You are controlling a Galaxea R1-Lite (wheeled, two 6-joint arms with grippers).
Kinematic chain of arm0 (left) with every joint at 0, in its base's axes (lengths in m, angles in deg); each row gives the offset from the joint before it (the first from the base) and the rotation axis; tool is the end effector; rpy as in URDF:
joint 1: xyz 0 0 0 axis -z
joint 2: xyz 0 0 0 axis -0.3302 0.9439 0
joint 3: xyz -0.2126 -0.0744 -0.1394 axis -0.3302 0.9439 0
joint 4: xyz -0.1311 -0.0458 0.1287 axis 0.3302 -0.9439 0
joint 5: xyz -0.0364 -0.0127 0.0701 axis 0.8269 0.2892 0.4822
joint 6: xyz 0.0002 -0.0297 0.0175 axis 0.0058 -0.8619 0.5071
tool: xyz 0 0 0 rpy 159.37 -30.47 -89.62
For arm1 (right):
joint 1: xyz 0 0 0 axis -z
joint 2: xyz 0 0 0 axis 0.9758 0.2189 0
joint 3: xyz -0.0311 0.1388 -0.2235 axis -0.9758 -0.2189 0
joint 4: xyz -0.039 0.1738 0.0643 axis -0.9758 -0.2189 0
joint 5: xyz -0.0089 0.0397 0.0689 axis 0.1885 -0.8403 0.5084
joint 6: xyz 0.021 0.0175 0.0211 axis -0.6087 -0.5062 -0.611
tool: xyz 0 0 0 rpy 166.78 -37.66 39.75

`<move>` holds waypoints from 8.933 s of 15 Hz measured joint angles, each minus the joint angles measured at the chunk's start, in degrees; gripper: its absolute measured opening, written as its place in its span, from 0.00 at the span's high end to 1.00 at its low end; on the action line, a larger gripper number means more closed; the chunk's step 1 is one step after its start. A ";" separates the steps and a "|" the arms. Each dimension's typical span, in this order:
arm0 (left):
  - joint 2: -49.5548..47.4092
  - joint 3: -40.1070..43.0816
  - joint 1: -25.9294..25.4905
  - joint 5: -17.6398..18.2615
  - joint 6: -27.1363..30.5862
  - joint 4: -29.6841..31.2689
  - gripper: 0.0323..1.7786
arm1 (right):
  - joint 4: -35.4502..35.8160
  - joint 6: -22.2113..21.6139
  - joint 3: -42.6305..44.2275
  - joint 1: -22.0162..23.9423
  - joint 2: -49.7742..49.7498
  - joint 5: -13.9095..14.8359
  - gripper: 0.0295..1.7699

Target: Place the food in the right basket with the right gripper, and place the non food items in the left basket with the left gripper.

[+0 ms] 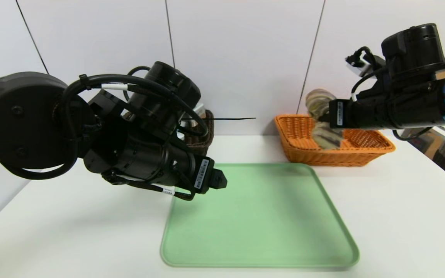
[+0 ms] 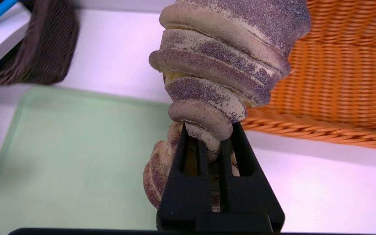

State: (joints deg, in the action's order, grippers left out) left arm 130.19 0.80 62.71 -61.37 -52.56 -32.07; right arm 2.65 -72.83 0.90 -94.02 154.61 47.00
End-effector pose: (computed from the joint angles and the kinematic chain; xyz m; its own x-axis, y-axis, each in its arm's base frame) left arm 0.2272 -0.2094 0.2027 0.5975 -0.4039 -0.6928 0.4438 0.8861 -0.1338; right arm 0.3065 0.0904 0.2260 0.8358 0.2102 -0.5073 -0.1706 0.9775 0.1240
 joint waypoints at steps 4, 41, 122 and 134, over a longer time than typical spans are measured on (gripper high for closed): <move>-0.16 0.00 -0.52 0.02 -0.10 -0.01 0.05 | 0.22 6.12 2.69 5.89 2.76 -0.29 0.94; 1.07 0.59 -2.56 -0.01 -0.79 0.10 0.05 | 10.34 85.96 8.24 14.02 21.03 2.62 0.94; -83.77 52.09 -44.14 6.56 13.02 -0.26 0.05 | -39.58 15.31 -27.99 16.96 -82.73 -0.20 0.04; -97.49 71.50 -43.25 10.90 19.32 17.30 0.05 | -15.79 15.84 -50.36 16.85 -95.98 2.46 0.04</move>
State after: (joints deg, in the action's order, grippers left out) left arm 32.70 72.30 19.46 -50.47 -33.24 -14.77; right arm -13.13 -56.99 -49.46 -77.17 58.63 49.46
